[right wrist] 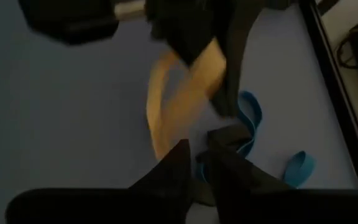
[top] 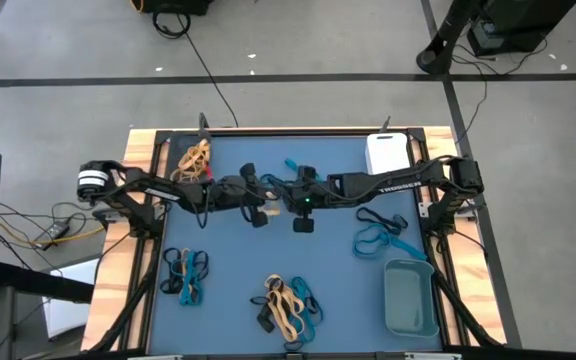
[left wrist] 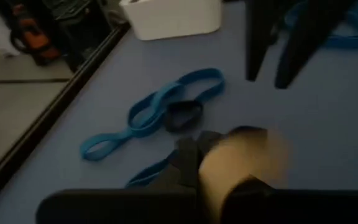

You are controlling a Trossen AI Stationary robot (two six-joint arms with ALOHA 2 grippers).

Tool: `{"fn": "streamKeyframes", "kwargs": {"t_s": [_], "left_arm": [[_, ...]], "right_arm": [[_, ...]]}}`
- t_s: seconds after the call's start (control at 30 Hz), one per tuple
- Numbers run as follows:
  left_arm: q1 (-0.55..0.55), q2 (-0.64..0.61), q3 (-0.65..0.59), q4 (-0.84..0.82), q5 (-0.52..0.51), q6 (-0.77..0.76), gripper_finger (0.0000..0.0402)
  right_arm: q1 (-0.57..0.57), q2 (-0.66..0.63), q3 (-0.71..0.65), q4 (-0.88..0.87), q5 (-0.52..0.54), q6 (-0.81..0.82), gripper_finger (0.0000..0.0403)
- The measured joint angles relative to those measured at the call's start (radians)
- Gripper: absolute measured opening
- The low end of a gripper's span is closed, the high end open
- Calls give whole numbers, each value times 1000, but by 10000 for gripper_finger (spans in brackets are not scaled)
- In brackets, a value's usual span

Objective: Sort rubber bands into baskets
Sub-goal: Put the yellow rubber band into the black bin

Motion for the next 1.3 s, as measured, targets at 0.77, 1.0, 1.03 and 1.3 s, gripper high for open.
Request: {"fn": "streamKeyframes", "kwargs": {"t_s": [0.77,1.0,1.03,1.3], "left_arm": [[142,-445,0,-468,-365,-61,3],[250,-541,0,-619,-573,-81,5],[263,-545,0,-632,-622,-82,5],[405,-544,0,-878,-811,-375,6]], "right_arm": [[53,1,-9,-246,41,313,171],[100,2,-126,-236,43,371,165],[104,2,-147,-232,43,388,165],[113,3,-269,-223,34,571,165]]}}
